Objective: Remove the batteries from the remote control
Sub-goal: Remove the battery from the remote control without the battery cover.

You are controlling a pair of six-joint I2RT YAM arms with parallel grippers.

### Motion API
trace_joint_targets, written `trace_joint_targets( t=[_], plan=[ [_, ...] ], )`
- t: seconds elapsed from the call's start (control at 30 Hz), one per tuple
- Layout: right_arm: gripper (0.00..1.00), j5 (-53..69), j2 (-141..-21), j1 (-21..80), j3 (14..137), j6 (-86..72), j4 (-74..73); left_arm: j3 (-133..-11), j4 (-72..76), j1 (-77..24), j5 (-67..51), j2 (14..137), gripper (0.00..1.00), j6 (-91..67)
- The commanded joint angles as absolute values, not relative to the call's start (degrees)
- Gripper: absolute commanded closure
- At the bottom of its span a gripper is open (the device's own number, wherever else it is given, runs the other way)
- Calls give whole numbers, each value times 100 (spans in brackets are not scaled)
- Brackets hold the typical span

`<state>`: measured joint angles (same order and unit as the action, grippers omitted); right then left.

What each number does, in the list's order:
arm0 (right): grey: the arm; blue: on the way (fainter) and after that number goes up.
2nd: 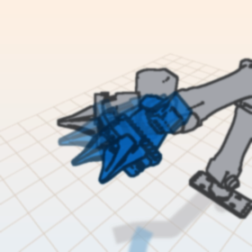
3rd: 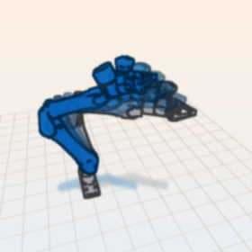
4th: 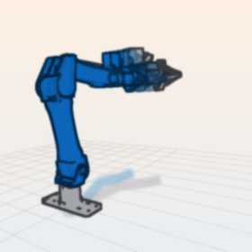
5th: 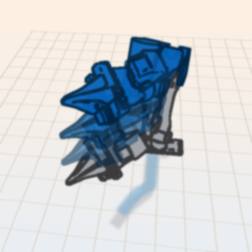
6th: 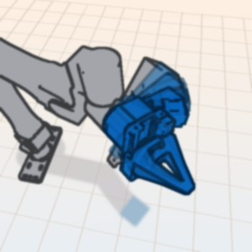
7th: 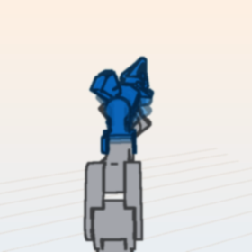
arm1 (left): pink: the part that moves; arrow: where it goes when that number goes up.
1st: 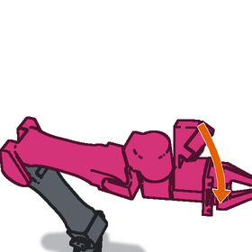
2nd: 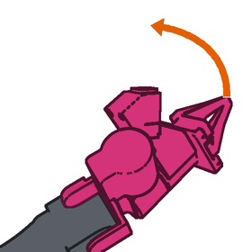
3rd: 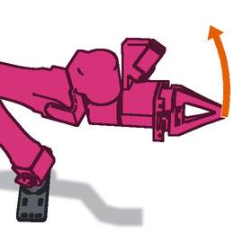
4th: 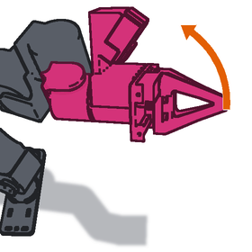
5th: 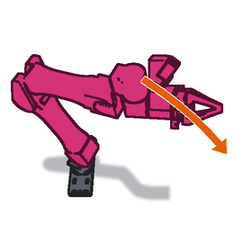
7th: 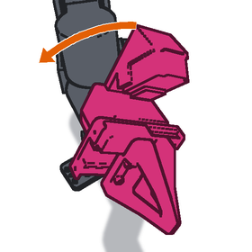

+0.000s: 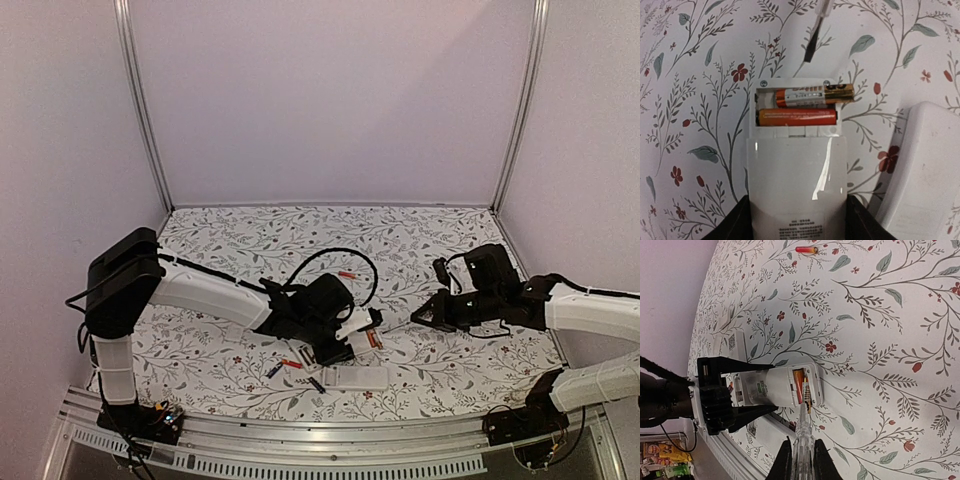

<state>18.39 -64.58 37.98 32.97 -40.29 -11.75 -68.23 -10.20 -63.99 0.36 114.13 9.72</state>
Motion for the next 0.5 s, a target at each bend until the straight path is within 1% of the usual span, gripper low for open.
trace_joint_targets(
  t=[0.0, 0.47],
  plan=[
    [100, 1576, -6689, 3851, 3671, -3709, -1305, -6702, -1449, -6382, -17, 11822, 73, 1055],
    [100, 1284, -7728, 4136, 4516, -3302, -1617, -6759, -1494, -6382, 103, 11822, 74, 1062]
  ],
)
